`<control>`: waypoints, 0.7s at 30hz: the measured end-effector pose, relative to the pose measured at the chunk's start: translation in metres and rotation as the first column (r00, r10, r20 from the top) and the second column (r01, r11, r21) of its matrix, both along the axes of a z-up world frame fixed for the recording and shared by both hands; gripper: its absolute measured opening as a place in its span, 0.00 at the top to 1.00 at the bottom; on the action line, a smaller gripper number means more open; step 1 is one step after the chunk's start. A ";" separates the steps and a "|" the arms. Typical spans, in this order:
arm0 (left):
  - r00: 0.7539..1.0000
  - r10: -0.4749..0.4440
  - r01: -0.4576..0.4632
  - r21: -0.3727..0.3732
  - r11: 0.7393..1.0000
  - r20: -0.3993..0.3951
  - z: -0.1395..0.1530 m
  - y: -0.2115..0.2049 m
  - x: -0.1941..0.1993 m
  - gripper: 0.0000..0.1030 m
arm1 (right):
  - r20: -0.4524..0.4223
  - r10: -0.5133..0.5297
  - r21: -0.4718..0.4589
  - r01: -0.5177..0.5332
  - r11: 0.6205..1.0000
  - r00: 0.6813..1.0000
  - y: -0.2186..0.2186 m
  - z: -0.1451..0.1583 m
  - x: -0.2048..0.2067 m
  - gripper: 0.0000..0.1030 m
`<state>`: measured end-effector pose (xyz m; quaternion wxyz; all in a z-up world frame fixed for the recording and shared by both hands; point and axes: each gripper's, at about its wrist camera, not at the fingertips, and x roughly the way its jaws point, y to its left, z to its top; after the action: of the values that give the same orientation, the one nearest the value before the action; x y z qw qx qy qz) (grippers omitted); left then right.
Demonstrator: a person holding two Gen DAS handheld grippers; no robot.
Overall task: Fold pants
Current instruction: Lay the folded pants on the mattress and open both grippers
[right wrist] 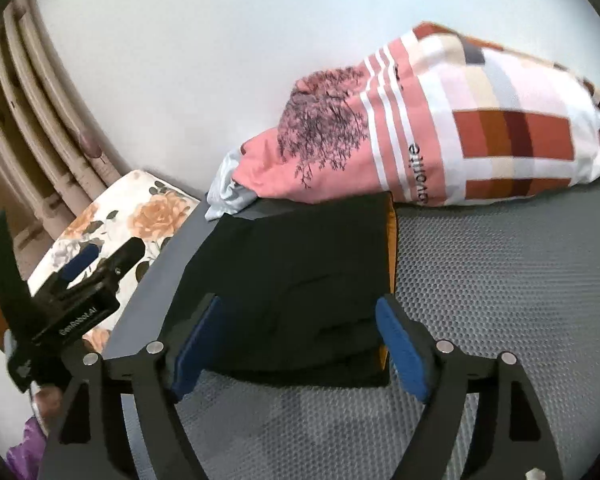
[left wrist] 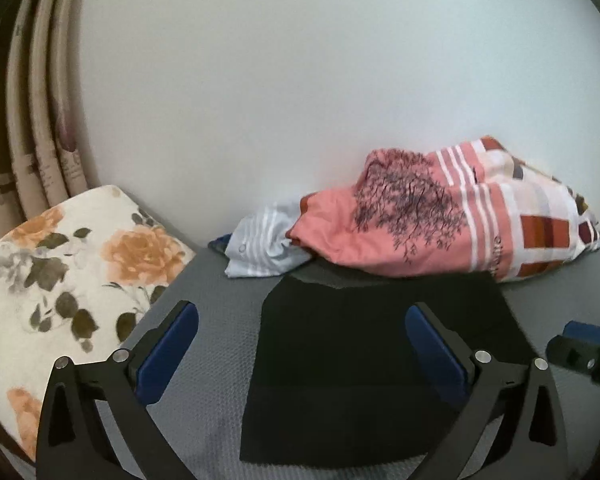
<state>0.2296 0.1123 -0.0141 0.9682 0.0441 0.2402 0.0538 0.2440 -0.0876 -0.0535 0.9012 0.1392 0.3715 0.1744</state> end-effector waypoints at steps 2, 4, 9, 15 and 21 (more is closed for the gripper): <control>1.000 0.013 -0.013 0.002 1.000 0.023 0.011 -0.003 -0.013 0.00 | 0.025 -0.007 -0.020 0.007 1.000 1.000 0.006 0.010 -0.010 0.20; 0.997 0.038 -0.039 0.009 0.999 0.060 0.024 -0.006 -0.028 0.00 | 0.049 -0.019 -0.033 0.021 0.999 0.999 0.008 0.019 -0.021 0.17; 0.980 0.107 -0.105 -0.020 0.994 0.170 0.055 -0.007 -0.067 0.00 | 0.087 -0.019 -0.013 0.020 1.000 0.996 0.010 0.040 -0.045 0.13; 0.957 0.152 -0.107 -0.190 0.976 0.245 0.084 0.008 -0.115 0.00 | 0.127 -0.020 0.002 0.020 1.000 0.992 0.006 0.062 -0.071 0.10; 0.973 0.141 -0.104 -0.194 0.975 0.185 0.101 0.009 -0.131 0.00 | 0.157 -0.023 -0.022 0.027 0.999 0.987 0.010 0.073 -0.092 0.09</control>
<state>0.0988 0.1211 0.0867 0.9820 -0.0656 0.1490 0.0955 0.1515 -0.0772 0.0193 0.9313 0.1187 0.3001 0.1689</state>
